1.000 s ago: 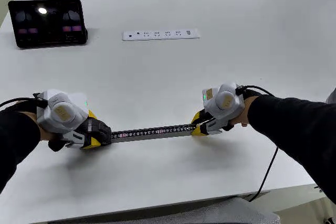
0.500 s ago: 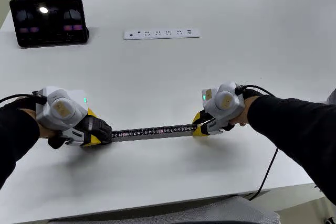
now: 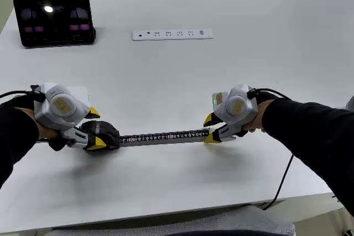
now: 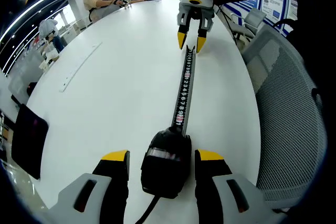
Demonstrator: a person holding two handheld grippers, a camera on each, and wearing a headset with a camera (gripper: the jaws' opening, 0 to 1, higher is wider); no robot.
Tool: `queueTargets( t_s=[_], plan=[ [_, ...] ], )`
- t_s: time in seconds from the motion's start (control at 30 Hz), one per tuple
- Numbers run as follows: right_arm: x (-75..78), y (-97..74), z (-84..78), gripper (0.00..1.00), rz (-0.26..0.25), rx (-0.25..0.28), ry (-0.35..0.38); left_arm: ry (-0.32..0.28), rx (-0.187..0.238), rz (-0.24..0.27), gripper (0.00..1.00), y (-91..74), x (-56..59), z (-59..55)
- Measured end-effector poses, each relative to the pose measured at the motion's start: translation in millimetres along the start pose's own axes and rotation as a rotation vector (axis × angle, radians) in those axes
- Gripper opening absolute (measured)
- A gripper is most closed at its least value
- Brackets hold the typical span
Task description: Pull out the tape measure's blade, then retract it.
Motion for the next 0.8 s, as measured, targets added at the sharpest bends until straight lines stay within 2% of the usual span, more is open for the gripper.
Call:
queueTargets(
  t_s=[0.2,0.53,0.63,0.7,0.8],
  plan=[
    [-1.9,-10.5,1.5,0.29,-0.037,0.026,0.056,-0.028,0.008,0.008,0.51,-3.6,-0.2,-1.1],
    [-8.8,-21.7,-14.1,0.35,-0.096,0.056,0.172,-0.112,0.06,0.019,0.59,-12.3,2.2,-7.0],
    [-9.7,-26.2,-19.0,0.38,-0.122,0.074,0.211,-0.153,0.074,0.013,0.63,-13.7,4.9,-10.5],
    [-11.5,-30.3,-22.4,0.4,-0.151,0.079,0.236,-0.198,0.073,0.019,0.66,-14.6,5.4,-13.8],
    [-14.0,-34.8,-27.6,0.46,-0.183,0.11,0.297,-0.246,0.093,0.03,0.7,-17.6,5.4,-16.3]
  ],
)
Point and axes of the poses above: the centre of the closed fingertips' face, and the gripper's own axes: y roughly forward along the fingers, x roughly to its right, z roughly out of its top, the point moved 9 cm from there along -y, roughly backward along the fingers
